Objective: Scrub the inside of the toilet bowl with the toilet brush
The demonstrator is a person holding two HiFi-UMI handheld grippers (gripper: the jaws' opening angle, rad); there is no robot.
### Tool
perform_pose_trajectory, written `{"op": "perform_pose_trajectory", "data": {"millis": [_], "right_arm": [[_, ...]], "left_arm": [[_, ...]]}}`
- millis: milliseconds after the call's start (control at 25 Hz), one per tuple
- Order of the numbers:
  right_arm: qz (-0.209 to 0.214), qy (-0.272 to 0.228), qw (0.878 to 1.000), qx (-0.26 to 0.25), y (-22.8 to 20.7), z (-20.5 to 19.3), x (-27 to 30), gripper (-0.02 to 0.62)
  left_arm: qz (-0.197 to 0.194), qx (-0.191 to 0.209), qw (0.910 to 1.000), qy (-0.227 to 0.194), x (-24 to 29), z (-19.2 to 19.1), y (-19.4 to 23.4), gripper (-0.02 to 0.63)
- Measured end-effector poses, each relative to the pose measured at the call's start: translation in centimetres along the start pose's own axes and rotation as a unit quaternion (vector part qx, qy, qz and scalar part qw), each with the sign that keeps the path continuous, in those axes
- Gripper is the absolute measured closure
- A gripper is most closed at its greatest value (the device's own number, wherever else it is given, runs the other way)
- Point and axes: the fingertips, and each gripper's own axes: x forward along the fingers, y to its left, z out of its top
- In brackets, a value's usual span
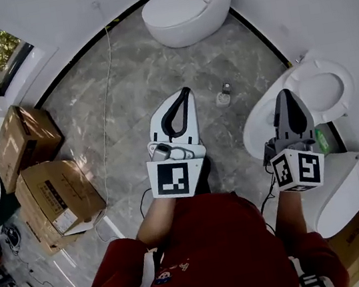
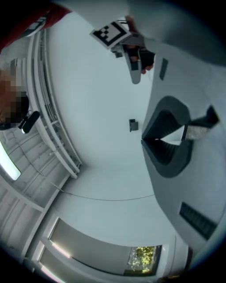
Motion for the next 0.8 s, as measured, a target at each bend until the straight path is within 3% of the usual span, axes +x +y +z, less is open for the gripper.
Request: {"op": "perform_pose_trajectory", "data": {"millis": [200, 360, 440, 520, 640, 800], "right_arm": [[-0.028, 0.071, 0.997, 0.012, -0.5, -5.9, 8.4, 0.597], [-0.06, 0.143, 0.987, 0.039, -2.3, -13.7, 13.4, 0.597], [-0.074, 0.184, 0.979, 0.05, -3.6, -18.5, 15.6, 0.597], [-0.085, 0.23, 0.968, 0.059, -5.1, -24.0, 17.7, 0.597], [-0.084, 0.303, 0.946, 0.083, -7.2, -33.3, 20.3, 0.592], [-0.061, 0.406, 0.902, 0.133, -8.9, -46.1, 22.7, 0.485]], "left_arm": [[-0.038, -0.011, 0.9987, 0.033, 8.0, -5.4, 3.6, 0.606], [-0.059, -0.014, 0.9967, 0.053, 13.3, -11.0, 4.6, 0.606], [-0.074, 0.006, 0.9966, 0.036, 16.5, -13.4, 4.6, 0.606], [-0.085, 0.016, 0.9959, 0.026, 19.6, -16.4, 4.3, 0.606], [-0.09, 0.003, 0.9947, 0.049, 23.6, -22.2, 3.3, 0.606], [-0.091, -0.011, 0.9922, 0.085, 28.0, -29.8, 1.7, 0.606]]}}
